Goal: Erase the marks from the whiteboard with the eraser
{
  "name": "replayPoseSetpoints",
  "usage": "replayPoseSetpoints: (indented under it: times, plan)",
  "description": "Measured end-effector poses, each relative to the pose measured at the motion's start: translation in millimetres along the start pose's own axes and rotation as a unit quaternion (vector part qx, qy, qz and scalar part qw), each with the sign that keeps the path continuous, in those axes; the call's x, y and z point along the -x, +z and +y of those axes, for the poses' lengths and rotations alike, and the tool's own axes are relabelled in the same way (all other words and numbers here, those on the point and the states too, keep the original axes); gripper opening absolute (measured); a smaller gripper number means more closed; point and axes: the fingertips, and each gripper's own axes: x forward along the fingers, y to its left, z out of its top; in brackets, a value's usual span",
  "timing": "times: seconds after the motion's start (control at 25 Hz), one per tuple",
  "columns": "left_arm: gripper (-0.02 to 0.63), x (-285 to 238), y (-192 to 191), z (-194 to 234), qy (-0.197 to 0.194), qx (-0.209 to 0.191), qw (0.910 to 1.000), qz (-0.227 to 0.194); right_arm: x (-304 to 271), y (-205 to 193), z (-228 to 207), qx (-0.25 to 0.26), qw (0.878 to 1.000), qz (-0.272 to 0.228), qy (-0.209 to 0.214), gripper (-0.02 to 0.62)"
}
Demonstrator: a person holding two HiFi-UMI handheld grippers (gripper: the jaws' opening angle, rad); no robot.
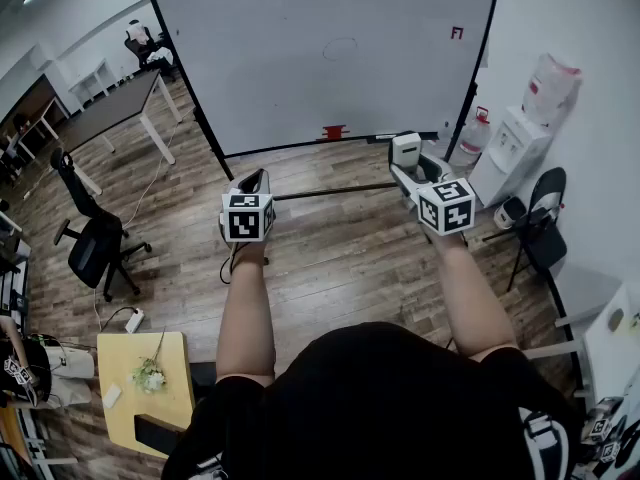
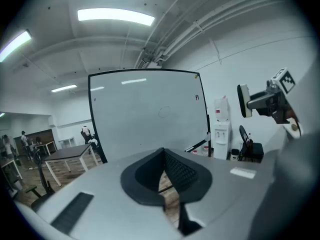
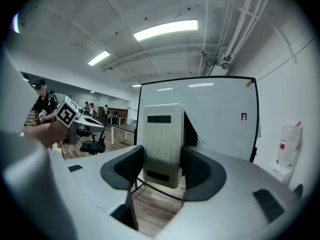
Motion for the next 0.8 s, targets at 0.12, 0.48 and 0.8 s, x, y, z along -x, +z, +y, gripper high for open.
replayPoseSetpoints:
  times: [0.12,0.48,0.8]
  plan:
    - [0.011,-4,-3,-1,-0.009,0.003,1.0000,0.003,0,-3,1,0.001,1.000,0.009,-0.001,0.235]
    - [0.011,-12,-9,15,-0.015,0.005,0.9999,0.005,-11,1,4,-0.010,1.000,0.006,-0.009,0.235]
    - [0.011,-26,-3,25,-0.016,0.000,0.9999,0.006,-32,0,-9,-0.012,1.000,0.006,-0.024,0.235]
